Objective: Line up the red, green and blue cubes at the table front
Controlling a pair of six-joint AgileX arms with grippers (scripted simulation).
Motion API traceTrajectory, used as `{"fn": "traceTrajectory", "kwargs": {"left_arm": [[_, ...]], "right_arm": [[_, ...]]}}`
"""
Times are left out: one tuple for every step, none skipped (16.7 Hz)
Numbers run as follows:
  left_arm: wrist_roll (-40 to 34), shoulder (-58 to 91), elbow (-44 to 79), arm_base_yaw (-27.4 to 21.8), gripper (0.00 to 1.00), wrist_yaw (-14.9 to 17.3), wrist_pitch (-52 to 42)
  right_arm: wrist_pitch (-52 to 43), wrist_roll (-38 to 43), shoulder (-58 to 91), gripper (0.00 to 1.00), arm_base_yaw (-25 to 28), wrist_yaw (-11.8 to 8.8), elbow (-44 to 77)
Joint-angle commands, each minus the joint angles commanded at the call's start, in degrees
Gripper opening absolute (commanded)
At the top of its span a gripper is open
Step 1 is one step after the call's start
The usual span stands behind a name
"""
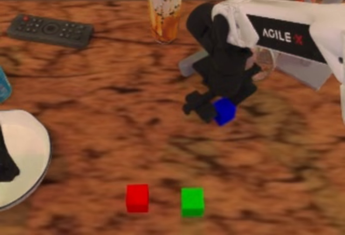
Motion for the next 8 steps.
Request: {"fn": "traceTrajectory", "kwargs": {"left_arm": [[0.0,0.0,0.0,0.0,1.0,0.0,0.0],[0.0,0.0,0.0,0.0,1.0,0.0,0.0],[0.0,0.0,0.0,0.0,1.0,0.0,0.0],[0.0,0.0,0.0,0.0,1.0,0.0,0.0],[0.0,0.0,0.0,0.0,1.0,0.0,0.0],[0.0,0.0,0.0,0.0,1.0,0.0,0.0],[0.0,0.0,0.0,0.0,1.0,0.0,0.0],[0.0,0.0,0.0,0.0,1.0,0.0,0.0]], "right_arm": [[0.0,0.0,0.0,0.17,0.0,0.0,0.0],[0.0,0.0,0.0,0.1,0.0,0.0,0.0],[0.0,0.0,0.0,0.02,0.0,0.0,0.0],[0.0,0.0,0.0,0.0,0.0,0.0,0.0],[0.0,0.0,0.0,0.0,0.0,0.0,0.0],[0.0,0.0,0.0,0.0,0.0,0.0,0.0],[0.0,0.0,0.0,0.0,0.0,0.0,0.0],[0.0,0.0,0.0,0.0,0.0,0.0,0.0]]}}
